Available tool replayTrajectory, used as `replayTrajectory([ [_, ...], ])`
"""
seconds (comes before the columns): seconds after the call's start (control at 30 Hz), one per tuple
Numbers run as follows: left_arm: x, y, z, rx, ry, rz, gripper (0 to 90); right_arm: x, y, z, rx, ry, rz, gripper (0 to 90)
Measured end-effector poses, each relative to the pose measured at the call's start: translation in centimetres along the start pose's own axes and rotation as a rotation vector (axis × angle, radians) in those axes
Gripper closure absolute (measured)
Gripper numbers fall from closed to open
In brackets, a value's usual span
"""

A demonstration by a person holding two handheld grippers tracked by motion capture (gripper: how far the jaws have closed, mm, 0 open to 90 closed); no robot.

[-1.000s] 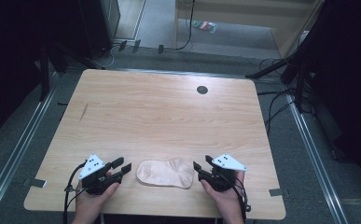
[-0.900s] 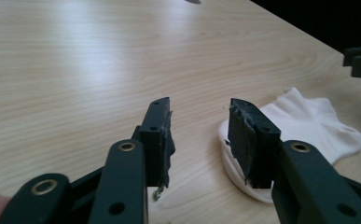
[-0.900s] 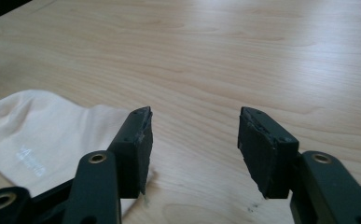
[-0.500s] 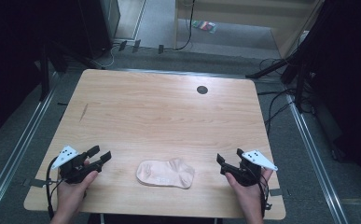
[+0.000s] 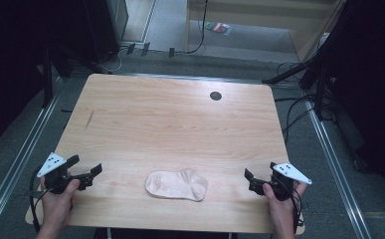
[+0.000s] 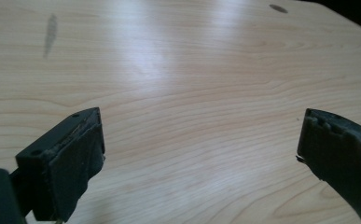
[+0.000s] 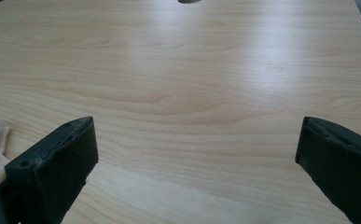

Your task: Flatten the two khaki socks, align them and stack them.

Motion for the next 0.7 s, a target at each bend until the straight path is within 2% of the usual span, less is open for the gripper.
replayTrajectory([
  [0.13,-0.3,0.9,-1.8,0.022,0.028,0.007,0.0,-0.7,0.7,1.4,-0.015,-0.014,-0.01,0.0],
  [0.27,-0.9,1.6,-3.3,0.05,0.06,-0.013,0.0,-1.1,1.2,2.4,-0.019,-0.041,-0.008,0.0],
  [0.37,-1.5,2.1,-4.2,0.078,0.047,-0.027,0.0,-1.6,1.6,2.7,-0.022,-0.032,-0.014,0.0],
  [0.53,-2.0,2.6,-5.2,0.076,0.062,-0.025,0.0,-3.2,2.6,3.6,-0.043,-0.025,-0.038,0.0],
  [0.6,-2.2,2.6,-5.3,0.078,0.073,-0.025,0.0,-3.5,3.1,4.2,-0.053,-0.038,-0.033,0.0],
  [0.7,-2.2,2.5,-5.3,0.09,0.067,-0.02,0.0,-3.4,3.4,4.7,-0.05,-0.07,-0.011,0.0],
])
Point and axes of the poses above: each handheld gripper's, and its own axes: y roughly backward along the jaws, x roughly out of its top, z roughly to its right, the point moved 10 cm from there along -y, roughly forward along the jaws, and after that the axes turned 6 degrees about -z, right-handed, at the moved point
